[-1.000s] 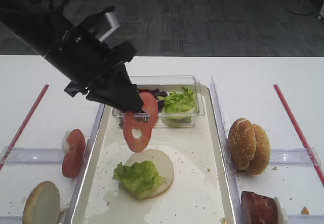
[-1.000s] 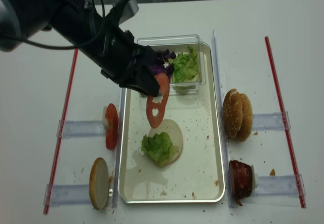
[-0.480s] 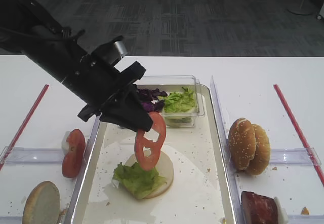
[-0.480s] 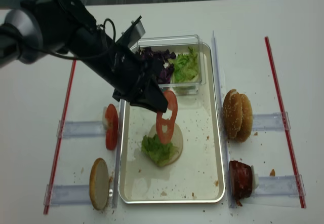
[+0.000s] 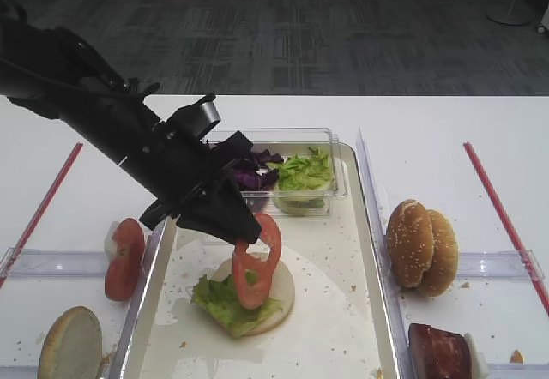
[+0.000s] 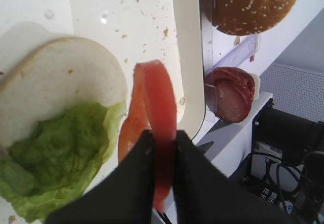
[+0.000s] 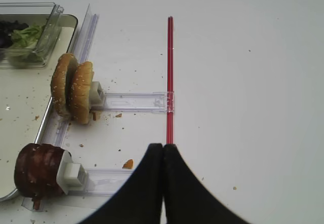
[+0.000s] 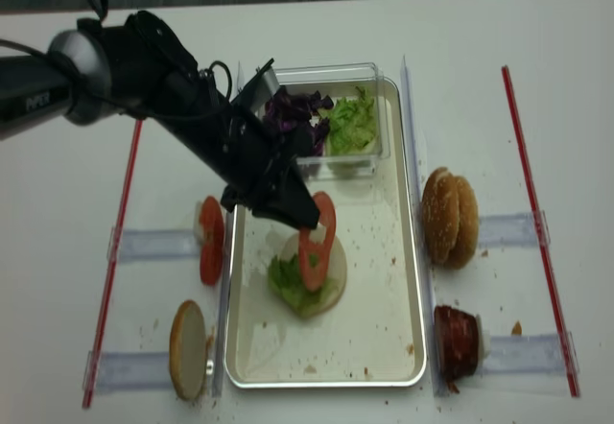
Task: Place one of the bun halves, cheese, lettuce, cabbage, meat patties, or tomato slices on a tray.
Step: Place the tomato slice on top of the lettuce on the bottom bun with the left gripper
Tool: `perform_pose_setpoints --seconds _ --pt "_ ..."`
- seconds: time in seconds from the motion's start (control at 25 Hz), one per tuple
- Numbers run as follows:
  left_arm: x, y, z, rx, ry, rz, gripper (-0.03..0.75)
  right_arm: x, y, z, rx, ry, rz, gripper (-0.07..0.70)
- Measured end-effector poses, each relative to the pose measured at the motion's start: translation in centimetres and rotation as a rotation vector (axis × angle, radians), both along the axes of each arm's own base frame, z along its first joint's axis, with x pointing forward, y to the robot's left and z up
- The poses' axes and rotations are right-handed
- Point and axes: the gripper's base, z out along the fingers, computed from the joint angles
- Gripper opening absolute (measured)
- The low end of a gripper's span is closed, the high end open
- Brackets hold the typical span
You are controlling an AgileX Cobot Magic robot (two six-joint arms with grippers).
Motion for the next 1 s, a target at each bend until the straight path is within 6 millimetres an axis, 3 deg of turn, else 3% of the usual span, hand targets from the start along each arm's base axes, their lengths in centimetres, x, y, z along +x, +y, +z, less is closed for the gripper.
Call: perform_pose_setpoints --seconds 0.48,1.0 --pt "0.1 -0.1 -1.8 0.011 0.053 0.005 0.052 0.0 0.0 0.0 -0.001 0.0 0.001 0.036" --pt "0.2 -0.2 -1.8 0.002 0.053 0.015 0.052 0.0 0.0 0.0 -0.001 0.0 0.001 0.036"
